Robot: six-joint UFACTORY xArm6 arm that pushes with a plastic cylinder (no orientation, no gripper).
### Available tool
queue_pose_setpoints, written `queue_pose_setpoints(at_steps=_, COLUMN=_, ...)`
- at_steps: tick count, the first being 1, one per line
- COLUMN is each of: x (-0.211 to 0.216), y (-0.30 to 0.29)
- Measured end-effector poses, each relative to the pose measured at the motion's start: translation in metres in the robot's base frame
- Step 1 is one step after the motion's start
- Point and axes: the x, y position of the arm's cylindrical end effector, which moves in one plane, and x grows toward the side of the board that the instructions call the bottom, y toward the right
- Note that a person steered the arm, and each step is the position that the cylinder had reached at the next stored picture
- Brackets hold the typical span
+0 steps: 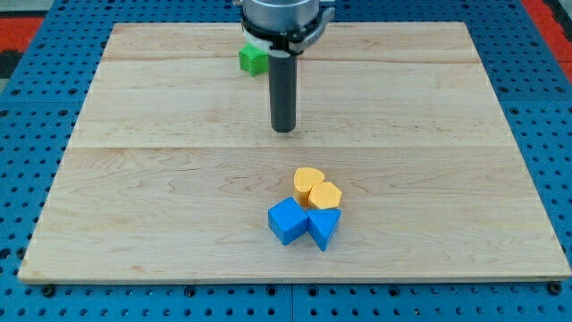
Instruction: Move your arm towards the red circle
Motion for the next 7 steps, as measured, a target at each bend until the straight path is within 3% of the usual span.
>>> queue_pose_setpoints(at_steps=2, x=-0.020, y=0.090)
queue_pose_setpoints(at_steps=6, x=-0.073, y=0.101)
queue_pose_setpoints(at_steps=7, x=-0.067, y=0.101)
